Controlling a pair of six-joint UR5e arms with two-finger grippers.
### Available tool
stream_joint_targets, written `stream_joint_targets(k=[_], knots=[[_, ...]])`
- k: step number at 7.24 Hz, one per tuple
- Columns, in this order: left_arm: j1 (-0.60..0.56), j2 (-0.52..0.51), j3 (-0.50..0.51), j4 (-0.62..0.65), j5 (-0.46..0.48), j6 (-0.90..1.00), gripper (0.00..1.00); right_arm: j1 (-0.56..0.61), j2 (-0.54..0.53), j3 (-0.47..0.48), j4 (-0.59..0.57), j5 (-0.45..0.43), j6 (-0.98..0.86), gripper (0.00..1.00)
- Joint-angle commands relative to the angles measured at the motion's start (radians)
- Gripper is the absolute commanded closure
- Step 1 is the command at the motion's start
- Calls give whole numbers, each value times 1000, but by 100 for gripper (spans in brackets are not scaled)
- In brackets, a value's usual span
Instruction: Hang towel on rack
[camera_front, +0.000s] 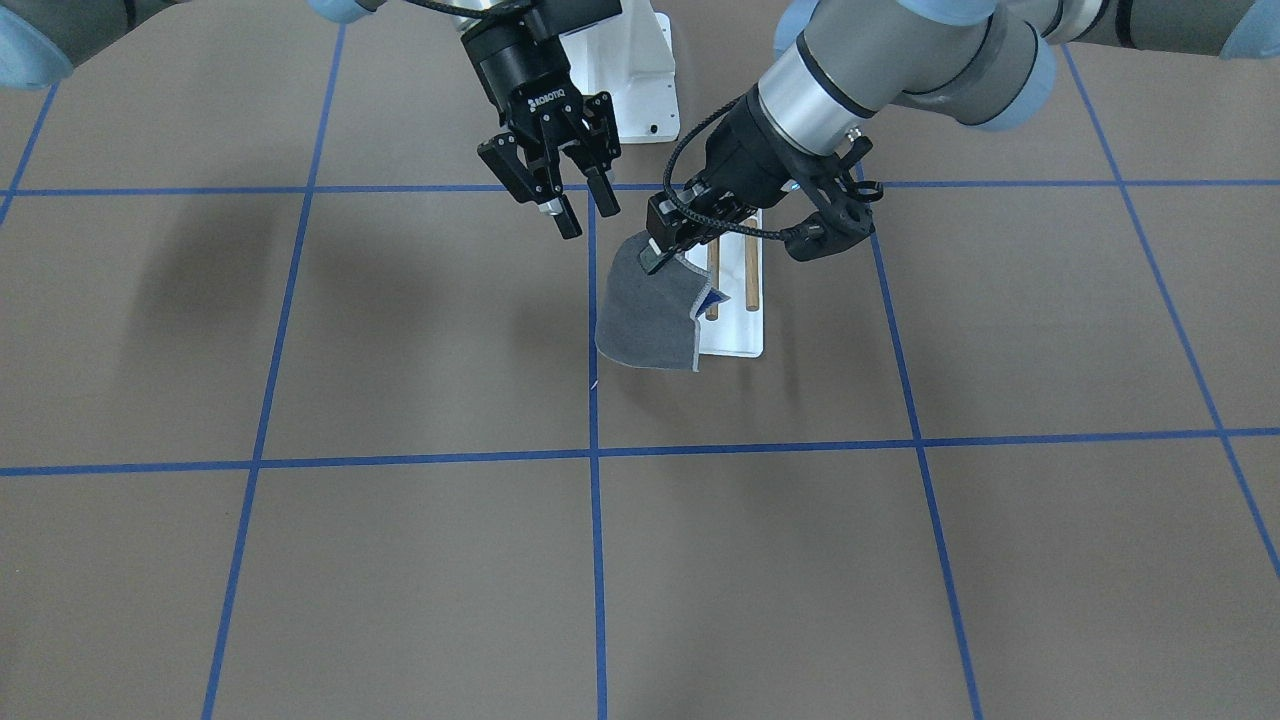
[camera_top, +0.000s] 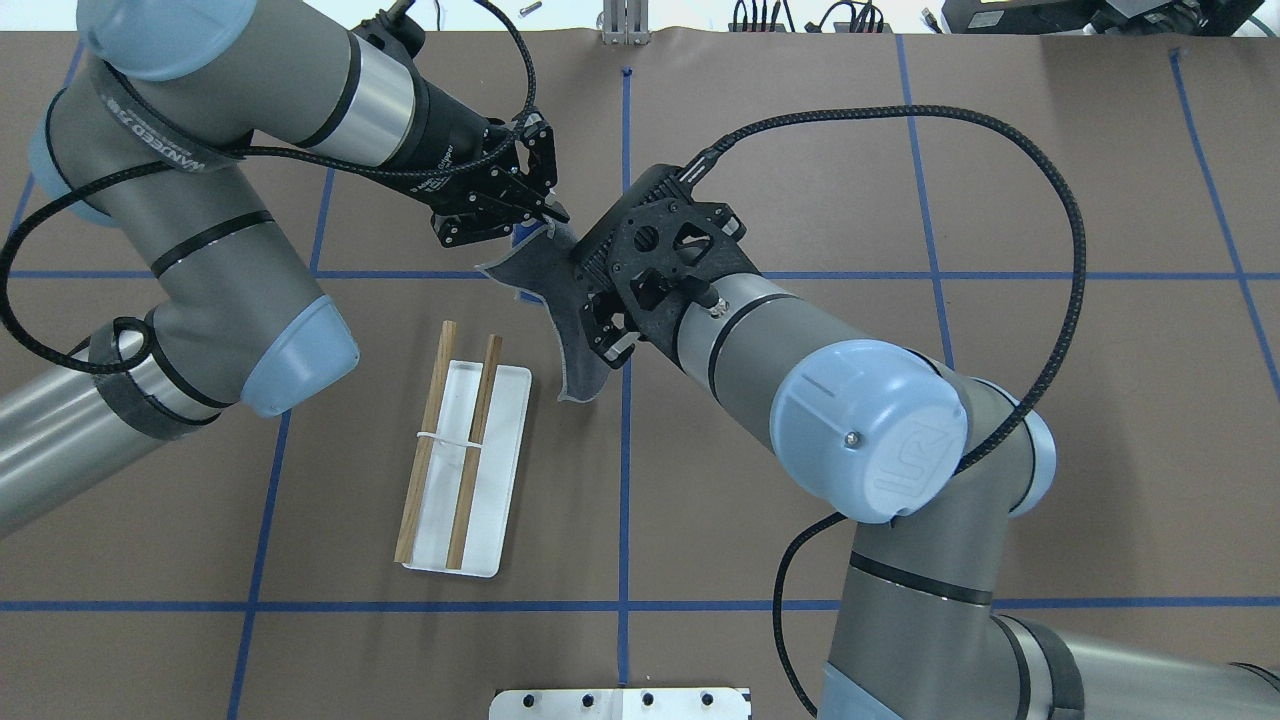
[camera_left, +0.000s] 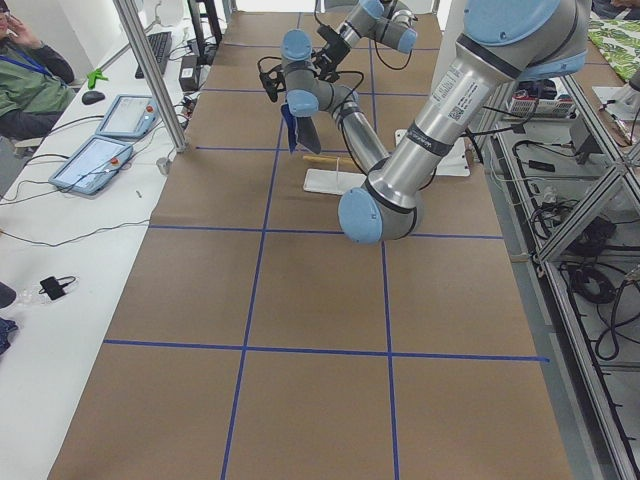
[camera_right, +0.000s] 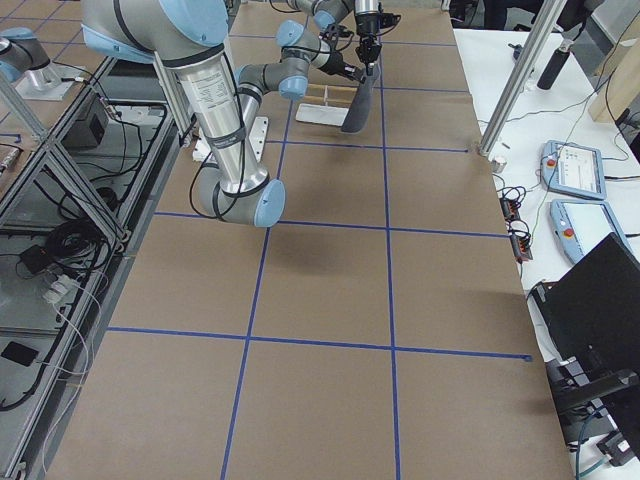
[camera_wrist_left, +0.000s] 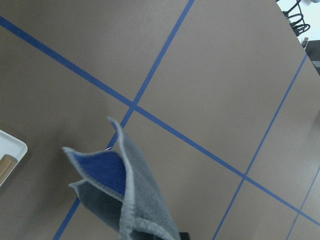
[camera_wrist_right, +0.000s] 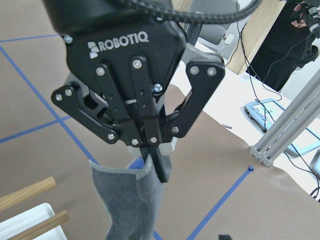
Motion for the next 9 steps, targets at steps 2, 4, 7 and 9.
stream_joint_targets(k=[2, 4, 7, 9], knots=[[-10, 10, -52, 3, 6, 3, 100, 37, -86, 32, -7, 7, 88, 10], [-10, 67, -122, 3, 6, 3, 100, 165, -110, 1, -74, 198, 294, 0], [39, 136, -181, 3, 7, 113, 100, 510, -102, -80, -293, 708, 248, 0], [91, 211, -202, 1, 7, 287, 100, 707, -103, -227, -371, 944, 13, 0]])
